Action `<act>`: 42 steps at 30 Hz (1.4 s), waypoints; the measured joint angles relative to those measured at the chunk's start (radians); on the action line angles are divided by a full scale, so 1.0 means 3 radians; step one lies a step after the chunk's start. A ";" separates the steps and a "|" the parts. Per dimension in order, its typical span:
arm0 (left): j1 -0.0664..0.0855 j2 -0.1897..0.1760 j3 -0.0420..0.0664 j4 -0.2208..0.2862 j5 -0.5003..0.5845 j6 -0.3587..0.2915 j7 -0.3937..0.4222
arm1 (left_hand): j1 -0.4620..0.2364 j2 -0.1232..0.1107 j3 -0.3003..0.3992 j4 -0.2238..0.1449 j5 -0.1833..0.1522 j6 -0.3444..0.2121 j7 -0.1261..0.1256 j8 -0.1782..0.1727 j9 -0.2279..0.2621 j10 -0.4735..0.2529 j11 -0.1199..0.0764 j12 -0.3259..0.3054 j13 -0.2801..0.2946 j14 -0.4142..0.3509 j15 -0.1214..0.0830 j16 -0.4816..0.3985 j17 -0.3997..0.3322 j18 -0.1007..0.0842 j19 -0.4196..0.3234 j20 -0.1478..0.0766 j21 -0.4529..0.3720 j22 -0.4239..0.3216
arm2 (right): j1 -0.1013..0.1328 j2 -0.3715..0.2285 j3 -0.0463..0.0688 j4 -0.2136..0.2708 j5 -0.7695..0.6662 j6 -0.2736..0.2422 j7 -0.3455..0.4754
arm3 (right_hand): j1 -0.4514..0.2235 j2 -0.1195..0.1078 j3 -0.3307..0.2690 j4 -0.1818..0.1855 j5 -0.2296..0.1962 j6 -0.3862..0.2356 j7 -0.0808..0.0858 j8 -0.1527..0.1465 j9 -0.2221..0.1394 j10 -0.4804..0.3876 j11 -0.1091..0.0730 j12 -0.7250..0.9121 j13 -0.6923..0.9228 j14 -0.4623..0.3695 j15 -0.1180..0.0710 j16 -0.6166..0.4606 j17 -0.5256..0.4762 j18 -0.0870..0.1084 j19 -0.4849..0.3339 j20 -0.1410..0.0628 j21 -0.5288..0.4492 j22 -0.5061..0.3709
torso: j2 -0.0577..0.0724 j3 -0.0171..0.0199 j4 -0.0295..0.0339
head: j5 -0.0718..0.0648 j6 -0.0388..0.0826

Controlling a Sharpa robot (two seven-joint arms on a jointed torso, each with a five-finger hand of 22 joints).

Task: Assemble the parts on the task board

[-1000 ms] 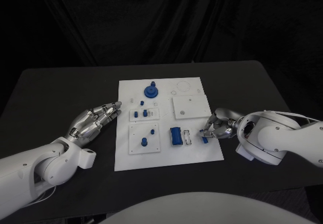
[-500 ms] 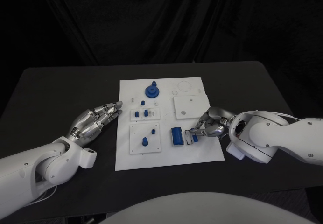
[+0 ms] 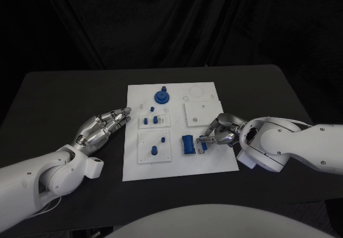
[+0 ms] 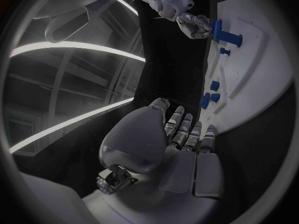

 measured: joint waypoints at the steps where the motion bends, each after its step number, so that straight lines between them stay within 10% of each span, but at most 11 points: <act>1: 0.0000 -0.0001 0.0000 0.0001 0.0000 0.0000 0.0000 | 0.0000 0.0000 0.0000 0.0000 0.0000 0.0000 0.0000 0.0000 0.0000 0.0000 0.0000 0.0000 0.0000 0.0000 0.0000 0.0000 0.0000 0.0000 0.0000 0.0000 0.0000 0.0000 | 0.0000 0.0007 0.0000 -0.0007 0.0002 0.0002 0.0000 | -0.0008 -0.0007 0.0003 -0.0003 -0.0002 -0.0004 -0.0004 -0.0003 0.0000 0.0000 0.0000 0.0000 0.0000 0.0000 0.0000 0.0000 0.0000 0.0000 0.0000 0.0000 0.0000 0.0000 | 0.0000 0.0000 0.0000 | 0.0002 0.0000; 24: -0.0001 -0.0009 -0.0001 0.0004 0.0000 0.0001 -0.0001 | 0.0000 0.0000 0.0000 0.0000 0.0000 0.0000 0.0000 0.0000 0.0000 0.0000 0.0000 0.0000 0.0000 0.0000 0.0000 0.0000 0.0000 0.0000 0.0000 0.0000 0.0000 0.0000 | -0.0015 0.0037 -0.0001 -0.0039 0.0014 0.0125 -0.0058 | -0.0345 -0.0030 -0.0109 0.0022 0.0023 -0.0084 0.0024 -0.0004 0.0013 0.0000 0.0000 0.0000 -0.0001 0.0000 0.0000 -0.0026 0.0000 0.0000 0.0000 0.0000 -0.0053 0.0000 | -0.0002 -0.0002 -0.0003 | 0.0008 0.0000; 42: -0.0001 -0.0004 -0.0001 -0.0003 0.0000 0.0006 -0.0001 | 0.0000 0.0000 0.0009 0.0009 0.0000 0.0000 0.0000 0.0000 0.0000 0.0000 0.0000 0.0000 0.0000 0.0000 0.0000 0.0000 0.0000 0.0000 0.0000 0.0000 0.0000 0.0000 | -0.0022 0.0038 -0.0001 -0.0050 -0.0055 0.0159 -0.0102 | -0.0587 0.0003 -0.0520 0.0279 -0.0434 -0.0104 0.0044 -0.0043 -0.0014 -0.0013 0.0012 0.0000 -0.0002 0.0000 0.0000 -0.0039 0.0000 0.0000 0.0000 0.0000 -0.0085 0.0000 | -0.0003 0.0002 -0.0004 | 0.0011 0.0000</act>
